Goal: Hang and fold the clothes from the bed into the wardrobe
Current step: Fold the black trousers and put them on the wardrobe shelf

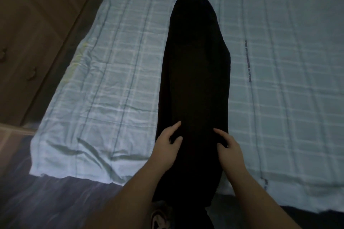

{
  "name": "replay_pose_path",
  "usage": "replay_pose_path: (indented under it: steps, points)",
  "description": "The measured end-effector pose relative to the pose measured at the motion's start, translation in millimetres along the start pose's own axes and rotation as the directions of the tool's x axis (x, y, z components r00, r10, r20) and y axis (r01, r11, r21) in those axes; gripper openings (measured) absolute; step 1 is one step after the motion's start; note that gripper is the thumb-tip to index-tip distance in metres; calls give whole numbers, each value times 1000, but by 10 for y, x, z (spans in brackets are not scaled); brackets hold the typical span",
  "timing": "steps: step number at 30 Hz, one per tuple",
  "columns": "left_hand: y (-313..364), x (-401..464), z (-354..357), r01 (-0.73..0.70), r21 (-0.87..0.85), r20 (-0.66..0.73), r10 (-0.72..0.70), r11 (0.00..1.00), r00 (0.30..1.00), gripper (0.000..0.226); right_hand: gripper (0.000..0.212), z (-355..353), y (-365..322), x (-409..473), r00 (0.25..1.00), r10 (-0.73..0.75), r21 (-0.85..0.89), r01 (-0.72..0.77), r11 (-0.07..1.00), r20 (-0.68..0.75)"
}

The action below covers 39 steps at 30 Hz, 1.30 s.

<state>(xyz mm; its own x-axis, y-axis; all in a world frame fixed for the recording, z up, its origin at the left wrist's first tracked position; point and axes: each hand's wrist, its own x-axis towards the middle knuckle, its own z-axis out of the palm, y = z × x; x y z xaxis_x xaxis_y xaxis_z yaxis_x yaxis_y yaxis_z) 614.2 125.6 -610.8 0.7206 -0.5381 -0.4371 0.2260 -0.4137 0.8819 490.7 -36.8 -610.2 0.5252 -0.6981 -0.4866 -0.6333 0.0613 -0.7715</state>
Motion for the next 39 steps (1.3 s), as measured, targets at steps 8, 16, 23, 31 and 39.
replay_pose_path:
  steps: [8, 16, 23, 31, 39]
  points:
    - [83, -164, -456, -50, 171, -67, 62, 984, 996, 54, 63, 225, -153, -353, 994, -102, 64, 100, 993, 38]
    - [-551, -334, -344, 94, 271, -127, -61, 958, 990, 58, 67, 427, 179, -439, 995, 34, -197, -15, 980, 95]
    - [-314, -490, -420, -150, 233, -274, 213, 961, 938, 47, 60, 539, -24, -661, 982, -174, -150, 162, 975, -69]
    - [-964, -647, -344, -14, 354, -240, 105, 935, 965, 54, 69, 699, 428, -803, 996, -55, -276, 70, 958, 63]
    - [-949, -872, -231, 192, 230, -294, -120, 954, 948, 19, 43, 661, 514, -1036, 981, 77, -38, -85, 996, -177]
